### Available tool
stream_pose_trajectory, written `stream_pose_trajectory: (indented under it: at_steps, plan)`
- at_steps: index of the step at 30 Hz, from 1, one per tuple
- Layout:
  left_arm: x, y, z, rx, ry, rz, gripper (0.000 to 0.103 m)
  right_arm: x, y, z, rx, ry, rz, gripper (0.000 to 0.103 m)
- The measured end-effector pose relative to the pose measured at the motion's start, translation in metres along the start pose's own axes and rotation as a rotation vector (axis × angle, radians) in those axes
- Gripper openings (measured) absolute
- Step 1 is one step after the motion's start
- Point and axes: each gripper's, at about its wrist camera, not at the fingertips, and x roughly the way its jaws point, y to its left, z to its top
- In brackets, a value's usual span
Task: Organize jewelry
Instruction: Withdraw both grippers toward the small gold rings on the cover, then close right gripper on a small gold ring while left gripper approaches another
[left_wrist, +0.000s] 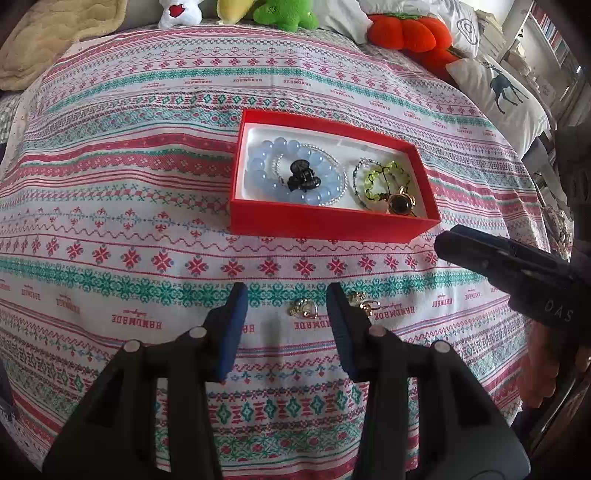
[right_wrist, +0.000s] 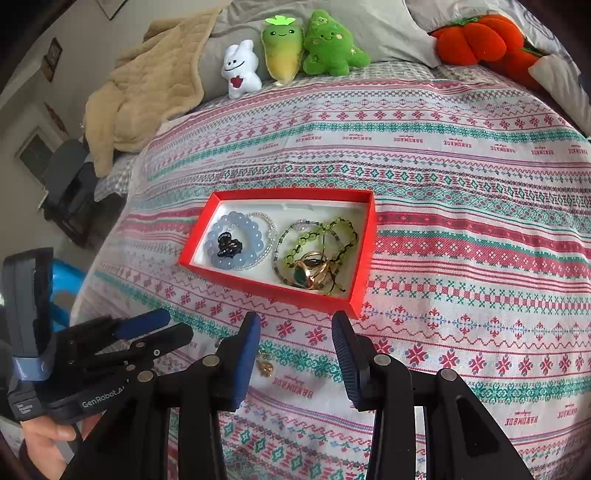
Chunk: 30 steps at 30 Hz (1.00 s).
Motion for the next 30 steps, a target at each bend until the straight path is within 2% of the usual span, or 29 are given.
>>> stream_pose_trajectory:
  at_steps: [4,12,15,25,27,30]
  plan:
    - [0.004,0.001,-0.001,-0.033,0.021,-0.017,0.046,0.009,0.006,-0.005,-0.025,0.050,0.028,0.041]
    - [0.012,0.014,0.002,-0.121,0.059,-0.032,0.046,0.032,0.021,-0.017,-0.105,0.133,0.014,0.038]
    - [0.013,0.018,0.002,-0.147,0.063,-0.032,0.046,0.038,0.029,-0.021,-0.146,0.149,0.013,0.028]
    - [0.012,0.022,0.001,-0.166,0.069,-0.029,0.046,0.059,0.043,-0.029,-0.214,0.182,-0.044,0.027]
    - [0.012,0.023,0.002,-0.171,0.070,-0.029,0.046,0.064,0.047,-0.032,-0.229,0.183,-0.064,0.017]
    - [0.012,0.024,0.002,-0.177,0.069,-0.030,0.046,0.066,0.055,-0.035,-0.263,0.175,-0.083,0.008]
